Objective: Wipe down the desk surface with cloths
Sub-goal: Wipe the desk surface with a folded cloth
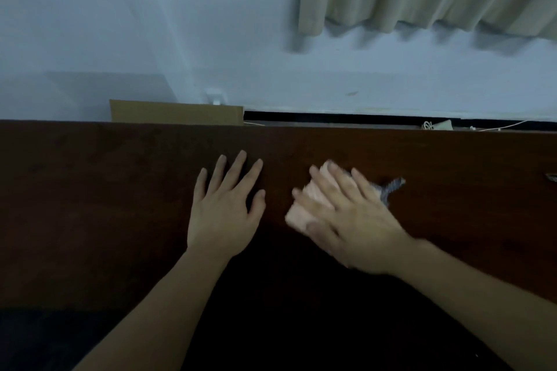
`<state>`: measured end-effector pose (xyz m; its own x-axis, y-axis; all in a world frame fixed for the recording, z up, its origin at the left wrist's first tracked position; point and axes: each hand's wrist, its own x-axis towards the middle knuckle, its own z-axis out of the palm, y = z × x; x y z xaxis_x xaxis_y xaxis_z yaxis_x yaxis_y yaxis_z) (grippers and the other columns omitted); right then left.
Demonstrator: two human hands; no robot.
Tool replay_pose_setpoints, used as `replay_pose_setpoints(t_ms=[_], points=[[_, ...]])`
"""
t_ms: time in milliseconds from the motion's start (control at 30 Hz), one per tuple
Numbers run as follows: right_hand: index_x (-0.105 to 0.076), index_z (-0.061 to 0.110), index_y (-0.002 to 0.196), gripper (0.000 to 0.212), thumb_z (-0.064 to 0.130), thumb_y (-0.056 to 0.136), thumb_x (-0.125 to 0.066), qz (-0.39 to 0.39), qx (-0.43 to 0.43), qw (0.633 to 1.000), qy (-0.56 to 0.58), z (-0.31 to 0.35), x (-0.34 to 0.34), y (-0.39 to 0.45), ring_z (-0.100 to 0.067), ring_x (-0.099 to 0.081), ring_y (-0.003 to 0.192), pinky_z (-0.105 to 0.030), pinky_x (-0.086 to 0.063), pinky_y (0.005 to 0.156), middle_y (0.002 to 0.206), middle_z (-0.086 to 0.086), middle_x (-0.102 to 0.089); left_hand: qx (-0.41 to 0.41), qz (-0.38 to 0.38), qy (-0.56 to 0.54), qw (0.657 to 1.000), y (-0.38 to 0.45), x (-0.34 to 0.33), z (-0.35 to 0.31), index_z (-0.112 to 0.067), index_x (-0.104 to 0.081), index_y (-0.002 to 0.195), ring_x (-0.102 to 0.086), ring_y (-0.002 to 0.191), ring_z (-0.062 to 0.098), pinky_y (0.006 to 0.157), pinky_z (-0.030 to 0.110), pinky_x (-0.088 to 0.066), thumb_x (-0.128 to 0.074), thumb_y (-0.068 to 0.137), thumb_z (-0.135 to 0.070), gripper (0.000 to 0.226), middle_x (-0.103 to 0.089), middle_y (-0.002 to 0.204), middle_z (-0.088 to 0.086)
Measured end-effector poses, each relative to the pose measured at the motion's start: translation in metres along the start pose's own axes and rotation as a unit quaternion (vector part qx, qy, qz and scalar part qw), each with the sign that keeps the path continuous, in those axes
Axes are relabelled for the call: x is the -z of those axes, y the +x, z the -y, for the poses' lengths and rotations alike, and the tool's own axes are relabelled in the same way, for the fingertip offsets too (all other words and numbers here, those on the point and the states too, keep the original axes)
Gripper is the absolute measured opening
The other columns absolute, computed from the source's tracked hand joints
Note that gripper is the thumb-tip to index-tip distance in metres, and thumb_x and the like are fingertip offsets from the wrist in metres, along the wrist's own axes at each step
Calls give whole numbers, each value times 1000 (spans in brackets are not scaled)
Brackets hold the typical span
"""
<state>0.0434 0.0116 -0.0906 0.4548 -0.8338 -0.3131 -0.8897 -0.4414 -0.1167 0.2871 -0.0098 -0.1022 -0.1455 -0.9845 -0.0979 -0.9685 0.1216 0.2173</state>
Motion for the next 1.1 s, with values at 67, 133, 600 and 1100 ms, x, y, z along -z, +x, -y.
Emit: replay_pose_setpoints(t_ms=[67,133,600,1100], points=[[23,53,151,73,74,81,26,-31,-42,999,-12,-16,13,38,-25,31,151,-50,16,123,165,3,29,1,6,0,1000,1,0,0,-46,-5,159,13,155,14,124,41,10,-20,103,-55,58,8,168,-14],[18,50,154,68,71,89,14,-47,-86,995,-12,-32,25,79,-27,24,153,-50,15,123,168,1,23,-2,7,-1,1000,1,0,0,-45,-5,159,13,155,14,125,42,10,-20,103,-55,59,7,168,-14],[21,52,153,60,68,95,17,22,39,999,-22,14,-2,-16,-25,31,151,-50,15,121,166,2,26,-11,-26,-16,999,-1,-4,3,-43,-15,159,4,156,17,124,43,5,-21,101,-54,60,-3,169,-11],[21,45,155,65,64,93,12,-35,-85,996,-14,1,22,84,-28,24,153,-50,13,124,168,-2,25,-17,-8,-21,1000,0,-4,4,-42,-9,159,10,156,17,125,46,7,-23,104,-53,58,3,169,-11]])
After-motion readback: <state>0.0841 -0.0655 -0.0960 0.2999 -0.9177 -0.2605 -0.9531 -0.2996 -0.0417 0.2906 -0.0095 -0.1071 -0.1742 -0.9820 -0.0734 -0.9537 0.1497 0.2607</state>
